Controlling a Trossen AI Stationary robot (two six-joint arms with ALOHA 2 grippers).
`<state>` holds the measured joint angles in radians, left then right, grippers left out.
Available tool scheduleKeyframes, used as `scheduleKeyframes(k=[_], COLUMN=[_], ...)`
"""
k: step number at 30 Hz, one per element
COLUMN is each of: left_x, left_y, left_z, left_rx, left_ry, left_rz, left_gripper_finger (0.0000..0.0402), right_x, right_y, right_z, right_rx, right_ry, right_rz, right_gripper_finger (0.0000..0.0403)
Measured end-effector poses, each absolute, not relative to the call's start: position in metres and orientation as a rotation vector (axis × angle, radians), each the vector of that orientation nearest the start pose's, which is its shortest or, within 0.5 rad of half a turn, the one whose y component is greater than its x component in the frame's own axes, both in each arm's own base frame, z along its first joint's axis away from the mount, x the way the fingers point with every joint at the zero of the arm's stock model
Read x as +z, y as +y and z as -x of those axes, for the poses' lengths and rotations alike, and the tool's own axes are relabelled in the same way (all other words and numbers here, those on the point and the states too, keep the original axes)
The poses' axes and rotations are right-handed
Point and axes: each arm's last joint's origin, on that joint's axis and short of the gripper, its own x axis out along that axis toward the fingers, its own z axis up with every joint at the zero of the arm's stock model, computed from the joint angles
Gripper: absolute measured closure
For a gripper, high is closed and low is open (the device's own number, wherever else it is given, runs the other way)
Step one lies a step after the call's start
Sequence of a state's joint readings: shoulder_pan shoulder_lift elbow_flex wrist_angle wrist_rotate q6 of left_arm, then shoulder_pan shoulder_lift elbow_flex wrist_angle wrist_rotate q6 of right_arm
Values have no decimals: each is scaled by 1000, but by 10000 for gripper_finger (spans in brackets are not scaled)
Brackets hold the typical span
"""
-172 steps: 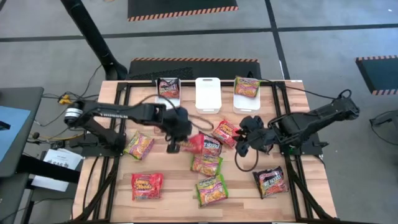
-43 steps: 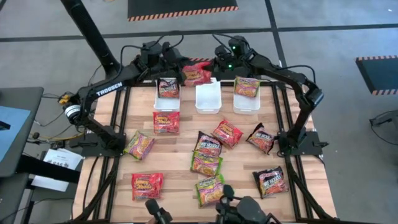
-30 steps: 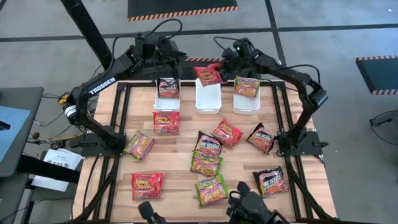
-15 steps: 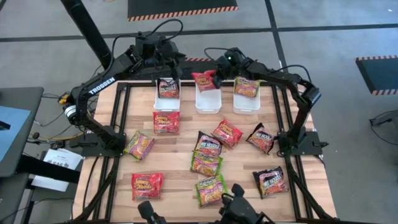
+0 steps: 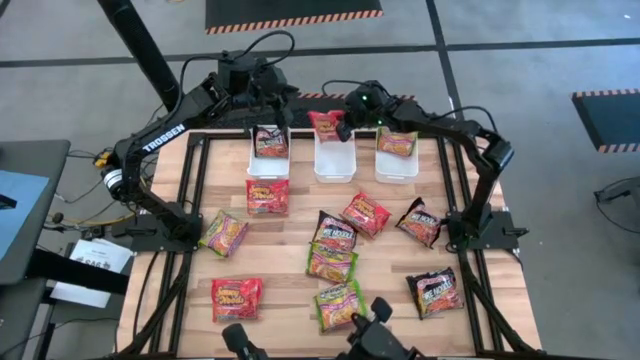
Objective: Sort Maruchan noodles
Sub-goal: Put the orange noodle pack into the middle white bin
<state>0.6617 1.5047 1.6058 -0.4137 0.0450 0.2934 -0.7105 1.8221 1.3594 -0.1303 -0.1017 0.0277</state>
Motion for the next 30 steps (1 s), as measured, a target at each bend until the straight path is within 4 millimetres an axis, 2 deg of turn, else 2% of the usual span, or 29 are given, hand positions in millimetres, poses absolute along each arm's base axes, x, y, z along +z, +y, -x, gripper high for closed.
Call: scheduleKeyframes(k=[6,22,26,30], left_x=[421,421,421,421], left_y=[203,203,203,203], left_z=[-263,-263,-263,-263], left_rx=[561,562,562,562], left_ry=[385,386,386,386], left_rz=[-174,-173,-173,-173], left_gripper_finger=[356,356,356,356], right_x=[249,246,244,244], right_y=[-265,-263,-261,-256], right_z=[-315,-313,-313,-317], right_rx=[-595,-658,-652,-650], right_ry=[551,607,635,632], right_rz=[-262,-250,-264,-277], right_gripper_finger=[370,272,271,302])
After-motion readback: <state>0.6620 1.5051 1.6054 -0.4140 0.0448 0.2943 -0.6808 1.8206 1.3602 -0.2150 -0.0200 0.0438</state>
